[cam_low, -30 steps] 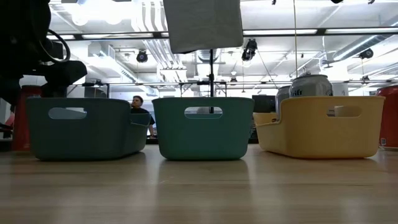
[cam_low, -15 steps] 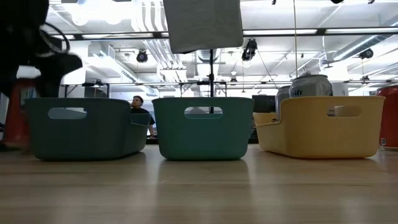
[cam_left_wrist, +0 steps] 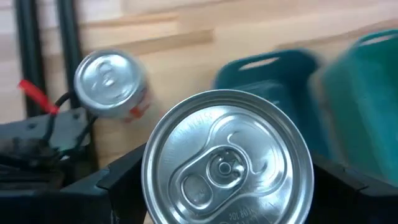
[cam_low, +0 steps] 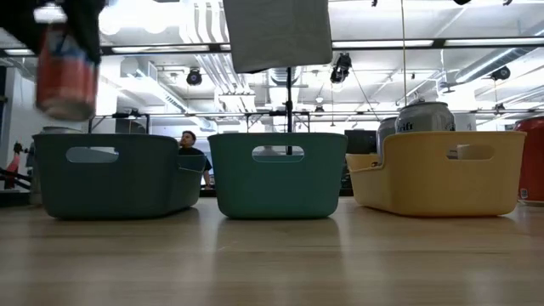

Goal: Sort soda cans
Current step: Put the left orange soda can into the blue bin

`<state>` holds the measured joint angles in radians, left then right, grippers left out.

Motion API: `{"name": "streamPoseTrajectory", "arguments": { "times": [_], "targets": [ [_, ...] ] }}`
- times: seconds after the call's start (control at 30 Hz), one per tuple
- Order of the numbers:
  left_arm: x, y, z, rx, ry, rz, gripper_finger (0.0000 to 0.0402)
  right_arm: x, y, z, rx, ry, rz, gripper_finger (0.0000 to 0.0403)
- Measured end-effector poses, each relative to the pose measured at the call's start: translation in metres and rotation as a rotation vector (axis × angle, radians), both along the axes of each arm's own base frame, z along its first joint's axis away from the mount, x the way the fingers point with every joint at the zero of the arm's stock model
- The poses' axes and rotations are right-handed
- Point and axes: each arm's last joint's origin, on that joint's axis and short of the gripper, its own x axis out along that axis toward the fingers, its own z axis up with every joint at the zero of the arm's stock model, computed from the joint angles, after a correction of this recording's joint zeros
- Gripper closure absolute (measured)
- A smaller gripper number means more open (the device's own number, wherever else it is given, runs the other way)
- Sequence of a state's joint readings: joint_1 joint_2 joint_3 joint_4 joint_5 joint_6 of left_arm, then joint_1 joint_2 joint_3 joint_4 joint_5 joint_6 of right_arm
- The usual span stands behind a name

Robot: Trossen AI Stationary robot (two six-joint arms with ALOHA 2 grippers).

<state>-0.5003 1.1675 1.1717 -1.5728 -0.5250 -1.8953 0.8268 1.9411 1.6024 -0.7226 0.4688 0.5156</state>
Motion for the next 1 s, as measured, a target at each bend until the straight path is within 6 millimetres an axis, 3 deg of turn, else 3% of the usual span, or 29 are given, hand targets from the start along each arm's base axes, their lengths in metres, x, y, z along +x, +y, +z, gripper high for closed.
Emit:
{"name": "streamPoseTrajectory", "arguments": {
  "times": [0.13, 0.27, 0.7, 1.0],
  "targets": [
    [0.009, -0.002, 0.018, 0.071, -0.093, -0.006, 0.0105, 0.0, 0.0, 0.0, 0.0, 0.0, 0.0, 0.0039],
    [0.026, -0.008, 0.016, 0.123, -0.071, -0.014, 0.0106, 0.0, 0.0, 0.0, 0.0, 0.0, 0.0, 0.0039],
    [0.082, -0.018, -0.027, 0.179, 0.055, -0.043, 0.0105, 0.0, 0.0, 0.0, 0.0, -0.004, -0.001, 0.0039],
    [0.122, -0.01, -0.061, 0.212, 0.138, -0.081, 0.0104, 0.0, 0.0, 0.0, 0.001, -0.005, -0.001, 0.0039]
  ]
}}
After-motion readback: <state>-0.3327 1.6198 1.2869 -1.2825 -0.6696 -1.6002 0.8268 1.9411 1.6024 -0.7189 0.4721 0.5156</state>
